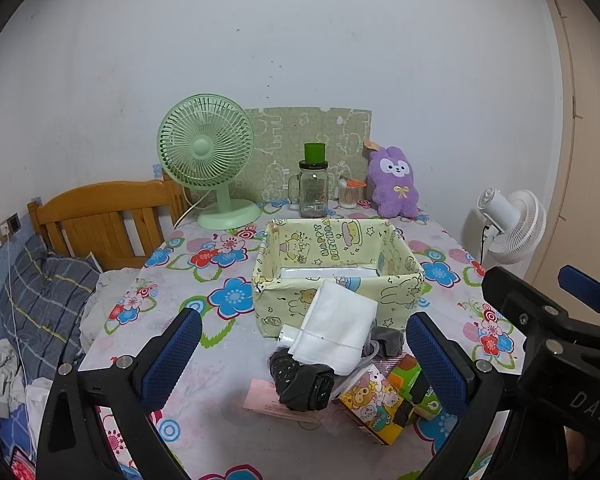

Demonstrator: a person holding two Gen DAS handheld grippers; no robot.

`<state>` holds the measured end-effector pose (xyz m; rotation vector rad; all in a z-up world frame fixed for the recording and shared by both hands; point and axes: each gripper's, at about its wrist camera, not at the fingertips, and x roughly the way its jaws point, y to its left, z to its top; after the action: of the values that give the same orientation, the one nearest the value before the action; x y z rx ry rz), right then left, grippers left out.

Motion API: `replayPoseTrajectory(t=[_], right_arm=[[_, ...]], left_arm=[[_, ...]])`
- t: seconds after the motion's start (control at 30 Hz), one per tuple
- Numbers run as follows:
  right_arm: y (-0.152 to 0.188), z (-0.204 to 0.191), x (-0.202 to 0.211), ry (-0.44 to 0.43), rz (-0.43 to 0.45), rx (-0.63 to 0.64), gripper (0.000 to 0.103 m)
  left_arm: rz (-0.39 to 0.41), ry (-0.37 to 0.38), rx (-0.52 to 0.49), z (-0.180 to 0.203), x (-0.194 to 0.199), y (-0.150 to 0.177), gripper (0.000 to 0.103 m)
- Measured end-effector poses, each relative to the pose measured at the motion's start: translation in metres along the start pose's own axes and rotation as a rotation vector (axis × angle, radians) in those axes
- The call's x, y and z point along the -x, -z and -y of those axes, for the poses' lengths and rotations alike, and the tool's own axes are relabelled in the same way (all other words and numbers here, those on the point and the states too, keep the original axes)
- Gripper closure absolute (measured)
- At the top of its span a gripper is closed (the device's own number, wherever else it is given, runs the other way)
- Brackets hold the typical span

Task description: Organize soft objects

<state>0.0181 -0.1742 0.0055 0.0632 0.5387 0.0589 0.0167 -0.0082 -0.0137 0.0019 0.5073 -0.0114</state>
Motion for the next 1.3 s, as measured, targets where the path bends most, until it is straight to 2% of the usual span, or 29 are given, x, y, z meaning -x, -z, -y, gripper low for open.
replayPoseTrajectory(t=[0.83,1.3], right_arm=[[0.001,-0.004,-0.004,-0.007,-0.007,0.002,0.002],[0.008,-0.009,-0.016,-0.028,-0.046,-0.002,0.002]], left_arm=[[-0.013,0.002,-0.003,0.002,-0.008,0.003,0.000],[-0.051,0.022,0.002,0.000,-0.019,0.007,0.001]])
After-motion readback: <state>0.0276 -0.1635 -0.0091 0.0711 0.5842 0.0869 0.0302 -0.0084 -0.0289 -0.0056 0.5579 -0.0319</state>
